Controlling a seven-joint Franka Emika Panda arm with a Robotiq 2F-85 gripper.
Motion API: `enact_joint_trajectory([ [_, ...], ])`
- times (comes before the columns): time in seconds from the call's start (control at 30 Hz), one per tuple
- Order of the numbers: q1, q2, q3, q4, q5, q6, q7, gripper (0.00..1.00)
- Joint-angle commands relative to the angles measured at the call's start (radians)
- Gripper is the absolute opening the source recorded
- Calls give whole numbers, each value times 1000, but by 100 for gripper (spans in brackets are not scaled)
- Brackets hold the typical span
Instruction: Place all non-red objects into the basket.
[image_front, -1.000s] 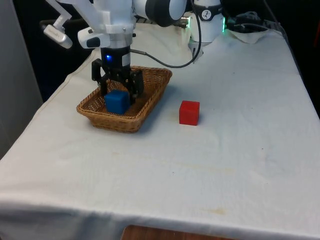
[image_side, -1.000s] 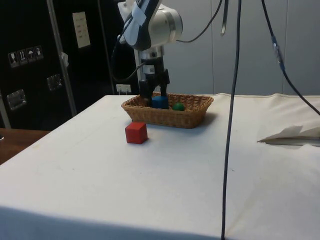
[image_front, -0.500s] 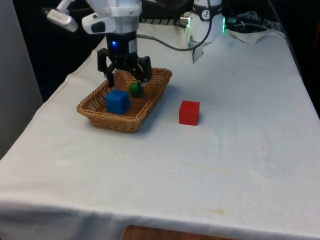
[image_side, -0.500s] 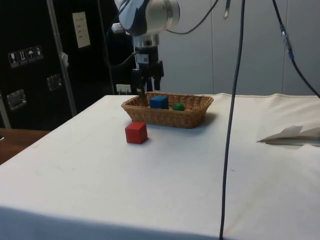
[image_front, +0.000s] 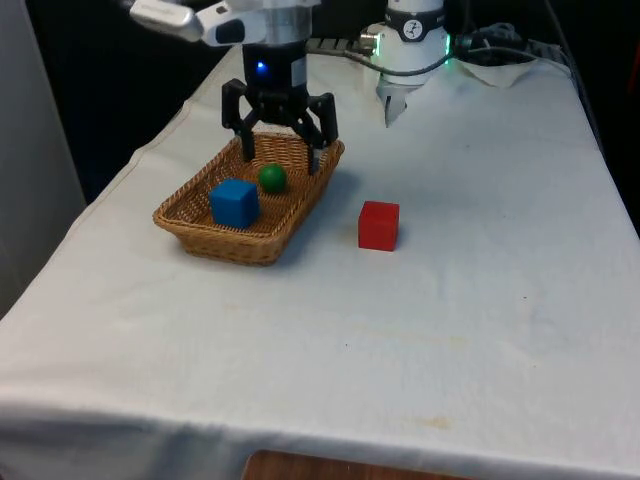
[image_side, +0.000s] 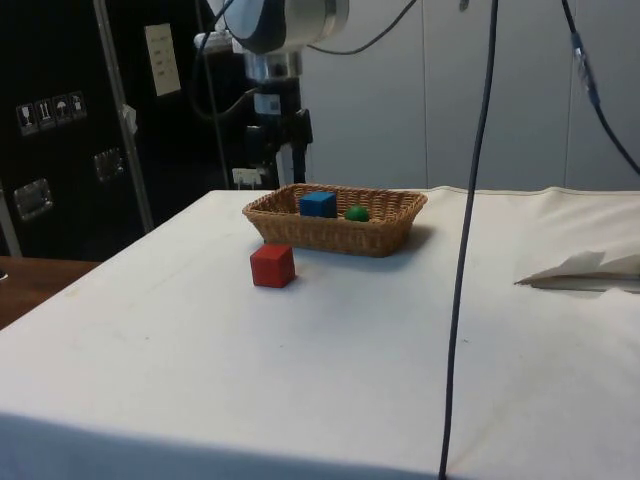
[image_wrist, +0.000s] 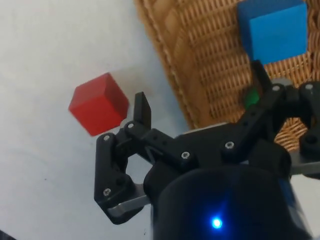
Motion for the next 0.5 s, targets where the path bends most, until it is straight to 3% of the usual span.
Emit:
enact_joint_trajectory([
  [0.0, 16, -13, -5, -8, -18, -4, 18, 100],
  [0.13, 28, -31, 3, -9, -41, -13, 42, 100],
  [0.17, 15, -23, 10, -2, -29, -11, 29, 100],
  [0.2, 32, -39, 7, -9, -51, -17, 51, 100],
  [0.4, 42, -65, 26, -10, -84, -32, 86, 100],
  [0.43, 31, -60, 33, -5, -75, -30, 75, 100],
  [0.47, 43, -68, 28, -10, -89, -35, 90, 100],
])
